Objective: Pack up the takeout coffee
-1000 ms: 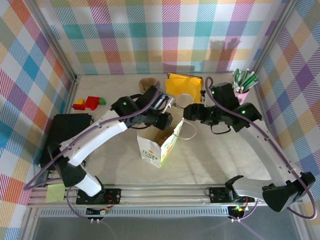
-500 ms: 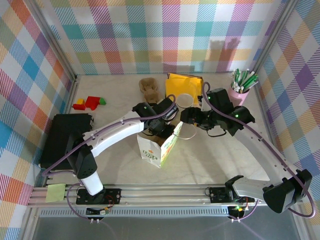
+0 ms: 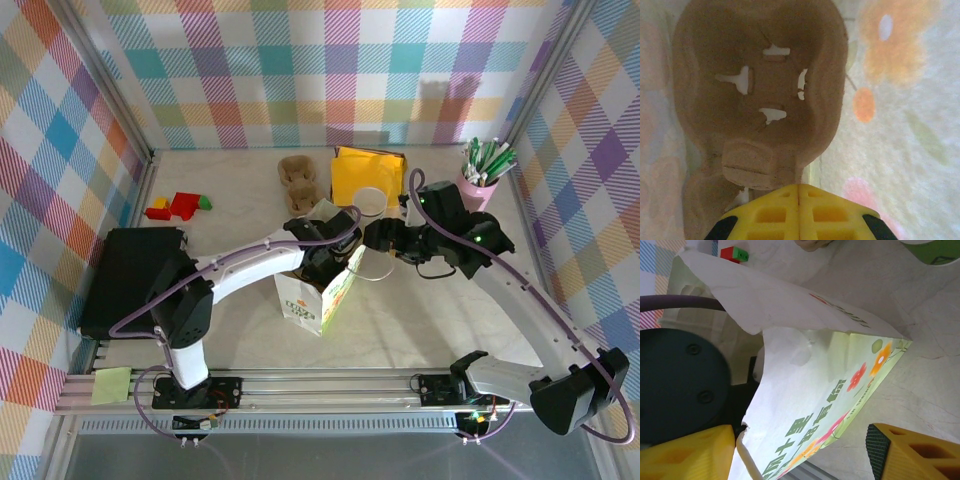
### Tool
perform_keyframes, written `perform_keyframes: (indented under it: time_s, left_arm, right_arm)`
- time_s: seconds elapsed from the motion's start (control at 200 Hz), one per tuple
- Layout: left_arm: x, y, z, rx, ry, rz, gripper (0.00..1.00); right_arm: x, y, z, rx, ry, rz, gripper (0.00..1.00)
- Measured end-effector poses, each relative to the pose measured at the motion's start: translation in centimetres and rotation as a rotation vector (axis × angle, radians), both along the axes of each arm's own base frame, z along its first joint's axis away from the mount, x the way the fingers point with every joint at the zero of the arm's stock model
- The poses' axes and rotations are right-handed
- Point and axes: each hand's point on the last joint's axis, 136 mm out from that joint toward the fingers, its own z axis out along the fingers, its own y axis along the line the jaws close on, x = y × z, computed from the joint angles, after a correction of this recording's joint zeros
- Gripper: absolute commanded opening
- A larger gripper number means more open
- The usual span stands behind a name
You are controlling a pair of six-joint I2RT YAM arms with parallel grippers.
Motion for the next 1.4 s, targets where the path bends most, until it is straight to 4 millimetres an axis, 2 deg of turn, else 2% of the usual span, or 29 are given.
perform_keyframes:
  time_s: [0.43,1.175,1.295,1.4]
  left_arm:
    - [-1.1,0.6,-4.9,0.038,0.08,0.01,0.04]
    - [-0.5,0.2,-4.5,0.003,0.076,0.034,0.03]
    - [-0.4,0.4,-3.3,0.013,0.061,0.045,0.03]
    - [0.2,0.4,-1.0,-0.002,0.018,0.062,0.03]
  right_arm:
    - [-0.1,0.1,-0.2,0.01,0.002,0.004,0.71]
    - [-0.4,0.0,0.0,0.014,-0.007,0.004,0.7]
    - [-0.4,0.0,0.0,0.014,-0.007,0.004,0.7]
    - [-0.3,0.0,0.0,0.015,-0.009,0.004,0.7]
